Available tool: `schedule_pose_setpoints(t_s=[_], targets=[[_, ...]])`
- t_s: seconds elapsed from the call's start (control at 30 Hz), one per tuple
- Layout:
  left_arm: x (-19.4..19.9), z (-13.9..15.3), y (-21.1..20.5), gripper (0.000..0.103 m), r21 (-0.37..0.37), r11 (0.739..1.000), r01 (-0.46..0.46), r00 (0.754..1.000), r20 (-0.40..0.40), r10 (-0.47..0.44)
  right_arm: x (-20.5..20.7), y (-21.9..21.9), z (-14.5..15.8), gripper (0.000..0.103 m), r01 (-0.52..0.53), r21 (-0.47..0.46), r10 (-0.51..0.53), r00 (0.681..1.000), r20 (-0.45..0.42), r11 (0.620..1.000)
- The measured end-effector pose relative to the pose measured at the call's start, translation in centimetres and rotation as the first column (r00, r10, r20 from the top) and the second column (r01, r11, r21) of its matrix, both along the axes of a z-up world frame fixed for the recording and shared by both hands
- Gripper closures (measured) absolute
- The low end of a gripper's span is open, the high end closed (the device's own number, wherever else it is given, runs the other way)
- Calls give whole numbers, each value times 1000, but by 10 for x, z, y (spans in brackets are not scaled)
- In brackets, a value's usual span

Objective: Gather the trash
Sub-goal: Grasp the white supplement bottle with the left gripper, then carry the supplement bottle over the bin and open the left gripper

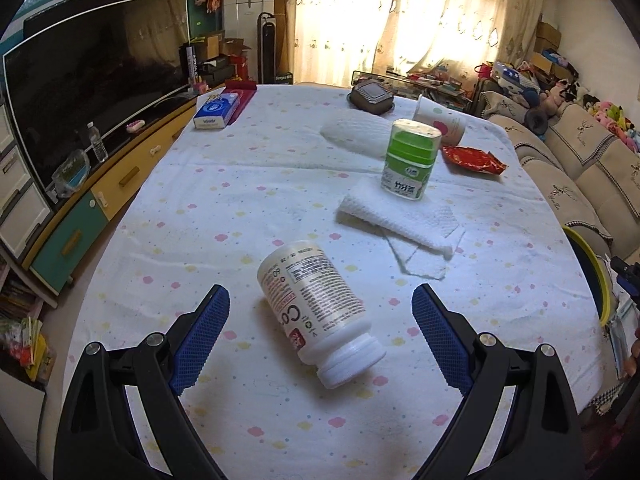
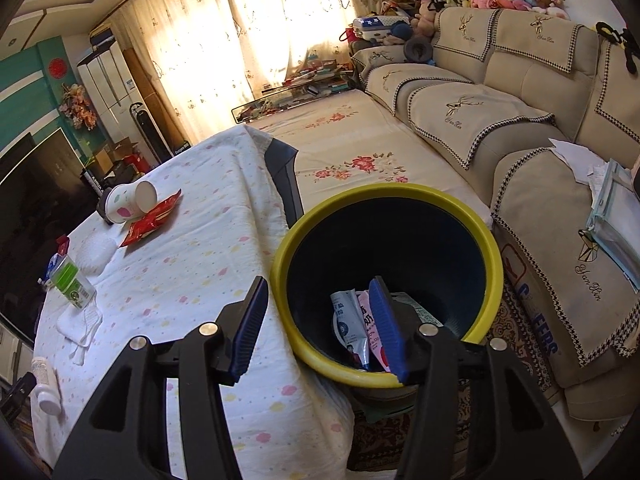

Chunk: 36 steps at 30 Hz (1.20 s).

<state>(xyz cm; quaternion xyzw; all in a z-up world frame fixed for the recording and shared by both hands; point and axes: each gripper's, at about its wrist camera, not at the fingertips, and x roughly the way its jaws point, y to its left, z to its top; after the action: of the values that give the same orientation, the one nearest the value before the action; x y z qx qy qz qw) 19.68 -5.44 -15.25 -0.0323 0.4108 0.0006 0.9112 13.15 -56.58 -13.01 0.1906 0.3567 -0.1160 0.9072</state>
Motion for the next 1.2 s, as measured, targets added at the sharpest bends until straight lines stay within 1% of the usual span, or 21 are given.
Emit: schedule_pose_setpoints(t_s=[0.1, 0.27, 0.33, 0.4, 0.47, 0.57, 0.6, 0.63, 0.67, 0.73, 0.77, 0.93, 1.1, 1.2], targets=[[7, -10, 6, 12, -9, 1000, -18, 999, -32, 18, 1, 4, -2, 53, -10, 3, 10, 1000, -5, 1000], [19, -18, 11, 12, 2, 999, -40, 998, -46, 40, 2, 5, -5, 53, -16, 8, 16, 1000, -12, 1000], [23, -21, 12, 18, 1, 999, -39, 997, -62, 39, 2, 5, -6, 53, -18, 10, 18, 1000, -13, 1000], [28, -24, 12, 20, -16, 999, -33, 997, -77, 32, 2, 5, -6, 53, -20, 11, 20, 1000, -15, 1000], [32, -27, 12, 23, -22, 999, -26, 996, -89, 24, 2, 6, -6, 53, -23, 13, 23, 1000, -16, 1000], [39, -31, 10, 33, -11, 1000, -15, 994, -106, 14, 2, 7, -7, 53, -28, 12, 28, 999, -17, 1000], [41, -33, 10, 37, -9, 1000, -11, 994, -111, 10, 2, 7, -7, 53, -30, 13, 30, 999, -18, 999], [43, -33, 9, 39, -6, 1000, -7, 994, -112, 7, 2, 7, -7, 52, -31, 13, 31, 999, -18, 999], [44, -34, 8, 40, 1, 1000, -2, 994, -109, 3, 1, 7, -7, 52, -31, 13, 31, 999, -17, 999], [46, -35, 5, 50, 26, 1000, 8, 995, -104, -6, 1, 7, -7, 52, -31, 14, 31, 999, -17, 999], [47, -35, 4, 50, 38, 999, 15, 995, -100, -11, 1, 7, -7, 52, -30, 14, 30, 999, -18, 999], [40, -28, -4, 51, 44, 997, 67, 995, -71, -64, 1, 7, -7, 52, -30, 16, 30, 999, -22, 999], [26, -5, -22, 51, 29, 990, 138, 990, -18, -138, 0, 6, -7, 52, -28, 16, 28, 1000, -14, 999], [16, 12, -41, 51, 20, 979, 201, 979, 18, -201, -4, 2, -4, 52, -23, 17, 23, 1000, -3, 1000]])
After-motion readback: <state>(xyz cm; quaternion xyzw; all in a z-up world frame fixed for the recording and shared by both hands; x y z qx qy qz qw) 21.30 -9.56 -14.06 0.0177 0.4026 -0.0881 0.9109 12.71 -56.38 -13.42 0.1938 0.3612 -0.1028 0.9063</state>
